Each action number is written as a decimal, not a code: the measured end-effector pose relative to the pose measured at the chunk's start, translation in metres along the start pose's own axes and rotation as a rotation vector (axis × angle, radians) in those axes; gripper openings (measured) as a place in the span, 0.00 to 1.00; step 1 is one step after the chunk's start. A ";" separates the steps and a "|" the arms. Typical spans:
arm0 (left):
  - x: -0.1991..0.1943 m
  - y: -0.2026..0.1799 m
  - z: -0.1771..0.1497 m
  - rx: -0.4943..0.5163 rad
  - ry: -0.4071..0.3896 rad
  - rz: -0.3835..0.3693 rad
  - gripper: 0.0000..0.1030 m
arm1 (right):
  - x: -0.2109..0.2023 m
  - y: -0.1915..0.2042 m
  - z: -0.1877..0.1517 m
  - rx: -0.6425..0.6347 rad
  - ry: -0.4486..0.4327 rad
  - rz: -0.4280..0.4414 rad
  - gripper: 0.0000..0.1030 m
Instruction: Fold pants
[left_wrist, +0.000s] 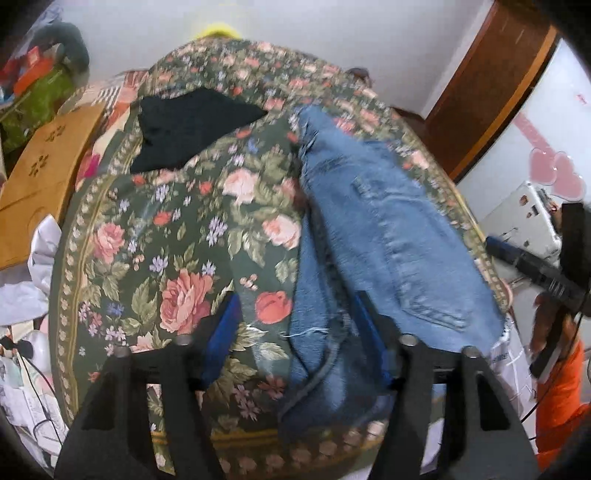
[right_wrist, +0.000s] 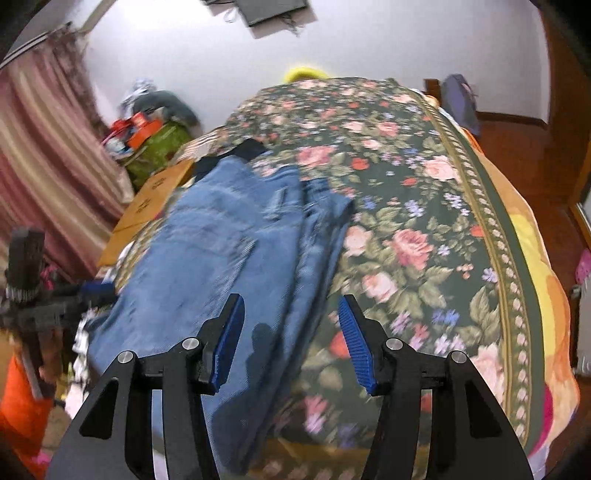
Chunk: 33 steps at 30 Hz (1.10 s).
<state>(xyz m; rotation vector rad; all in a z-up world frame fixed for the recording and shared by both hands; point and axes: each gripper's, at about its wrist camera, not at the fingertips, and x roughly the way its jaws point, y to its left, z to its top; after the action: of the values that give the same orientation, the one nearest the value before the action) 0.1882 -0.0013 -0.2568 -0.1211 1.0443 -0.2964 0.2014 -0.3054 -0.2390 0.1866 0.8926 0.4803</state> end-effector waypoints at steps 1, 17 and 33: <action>-0.004 -0.005 0.000 0.020 -0.001 -0.013 0.47 | -0.001 0.005 -0.004 -0.011 0.000 0.012 0.49; 0.018 -0.025 -0.016 0.129 0.039 0.093 0.11 | 0.025 0.025 -0.035 -0.126 0.070 -0.019 0.19; 0.062 -0.037 0.123 0.241 -0.038 0.026 0.17 | 0.079 0.000 0.088 -0.137 -0.004 -0.005 0.34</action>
<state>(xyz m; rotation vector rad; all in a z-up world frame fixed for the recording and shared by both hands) 0.3167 -0.0600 -0.2386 0.1035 0.9647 -0.3924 0.3122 -0.2643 -0.2404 0.0602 0.8525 0.5343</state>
